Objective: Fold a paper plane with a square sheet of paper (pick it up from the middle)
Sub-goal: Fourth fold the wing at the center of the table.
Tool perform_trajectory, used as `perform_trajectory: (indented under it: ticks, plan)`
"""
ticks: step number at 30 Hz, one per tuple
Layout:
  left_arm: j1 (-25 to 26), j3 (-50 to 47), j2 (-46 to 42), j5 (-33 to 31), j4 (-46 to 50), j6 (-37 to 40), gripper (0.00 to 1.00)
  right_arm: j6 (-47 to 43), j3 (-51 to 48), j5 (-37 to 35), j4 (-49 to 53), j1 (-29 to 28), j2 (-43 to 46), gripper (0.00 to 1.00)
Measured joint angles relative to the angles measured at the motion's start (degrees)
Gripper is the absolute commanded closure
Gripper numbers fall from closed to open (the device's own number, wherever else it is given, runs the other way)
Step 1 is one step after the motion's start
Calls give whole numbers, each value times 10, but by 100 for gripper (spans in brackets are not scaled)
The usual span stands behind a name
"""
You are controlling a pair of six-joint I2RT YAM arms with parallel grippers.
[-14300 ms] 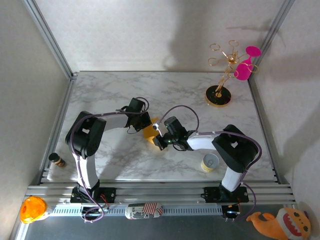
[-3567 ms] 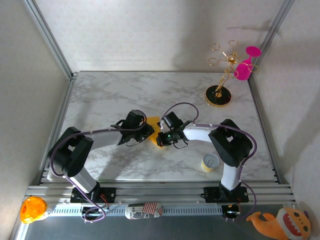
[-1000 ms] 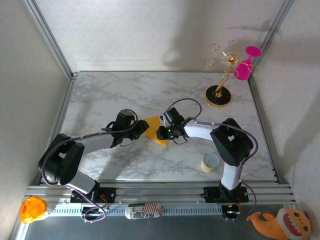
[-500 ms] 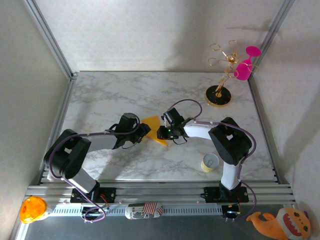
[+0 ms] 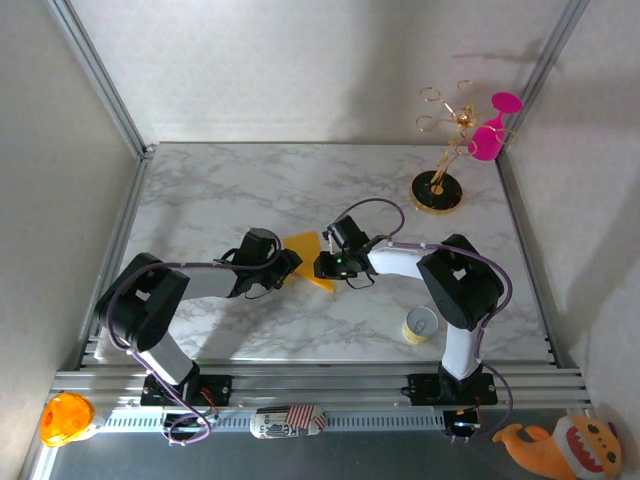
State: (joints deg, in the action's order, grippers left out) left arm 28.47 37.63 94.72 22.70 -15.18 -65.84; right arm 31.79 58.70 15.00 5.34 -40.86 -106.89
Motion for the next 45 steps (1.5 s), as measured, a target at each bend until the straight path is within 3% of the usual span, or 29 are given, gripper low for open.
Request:
perform_trajectory:
  ticks: [16,35,45]
  plan:
    - [0,10,8,20,-24,0,61,0,0,2,0,1,-2,76]
    - [-12,10,29,33,-39,13,84,-25,-3,2,-5,3,-2,79]
    - [-18,10,29,33,-39,12,99,-74,-11,6,-33,3,4,66]
